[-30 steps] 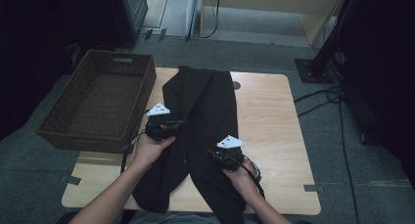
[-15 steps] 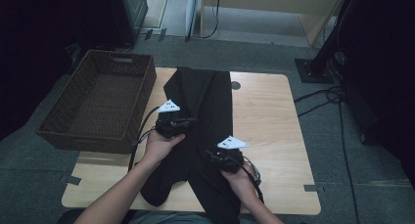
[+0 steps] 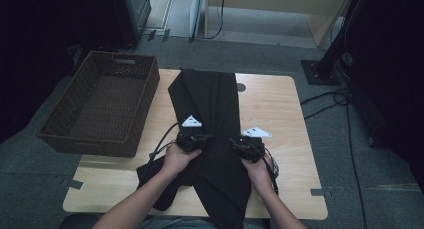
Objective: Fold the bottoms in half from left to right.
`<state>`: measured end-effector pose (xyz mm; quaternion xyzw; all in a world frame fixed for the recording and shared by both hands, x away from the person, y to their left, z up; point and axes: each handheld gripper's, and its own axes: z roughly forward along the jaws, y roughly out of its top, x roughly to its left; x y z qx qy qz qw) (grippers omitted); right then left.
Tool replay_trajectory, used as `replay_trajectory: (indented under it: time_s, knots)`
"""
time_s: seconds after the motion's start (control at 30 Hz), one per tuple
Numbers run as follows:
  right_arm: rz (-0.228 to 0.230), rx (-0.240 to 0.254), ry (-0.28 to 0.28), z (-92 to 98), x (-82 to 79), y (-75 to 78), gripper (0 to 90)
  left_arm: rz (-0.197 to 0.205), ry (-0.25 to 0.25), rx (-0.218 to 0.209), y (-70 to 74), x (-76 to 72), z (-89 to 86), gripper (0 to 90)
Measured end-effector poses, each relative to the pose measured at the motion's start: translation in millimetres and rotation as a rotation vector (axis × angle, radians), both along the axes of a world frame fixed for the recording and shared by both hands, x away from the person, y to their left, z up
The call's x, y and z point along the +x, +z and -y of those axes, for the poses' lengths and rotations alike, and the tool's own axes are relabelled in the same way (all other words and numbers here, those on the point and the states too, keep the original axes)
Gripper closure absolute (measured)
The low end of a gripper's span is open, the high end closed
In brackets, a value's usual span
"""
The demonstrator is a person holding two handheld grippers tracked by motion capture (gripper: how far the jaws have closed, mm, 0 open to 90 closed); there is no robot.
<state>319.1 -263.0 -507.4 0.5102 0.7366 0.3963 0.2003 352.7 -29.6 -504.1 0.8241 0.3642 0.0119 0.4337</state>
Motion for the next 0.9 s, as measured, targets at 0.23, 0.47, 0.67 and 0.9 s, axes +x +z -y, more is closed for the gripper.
replay_trajectory:
  time_s: [0.23, 0.47, 0.67, 0.9]
  knots:
    - [-0.001, 0.044, -0.011, -4.3, 39.1, 7.5, 54.9, 0.003, -0.001, 0.033, -12.9, -9.2, -1.0, 88.3]
    - [-0.023, 0.085, 0.043, -42.9, 70.5, 4.5, 51.8, 0.001, -0.007, 0.026, -13.8, -11.6, -3.4, 84.9]
    - [-0.068, 0.016, 0.056, -63.5, 79.1, -11.1, 80.4, -0.015, -0.023, 0.026, -3.8, -10.7, -13.8, 78.6]
    - [-0.085, -0.013, 0.063, -57.0, 77.5, -6.6, 90.0, 0.043, 0.09, -0.004, 29.9, 17.2, -51.1, 73.7]
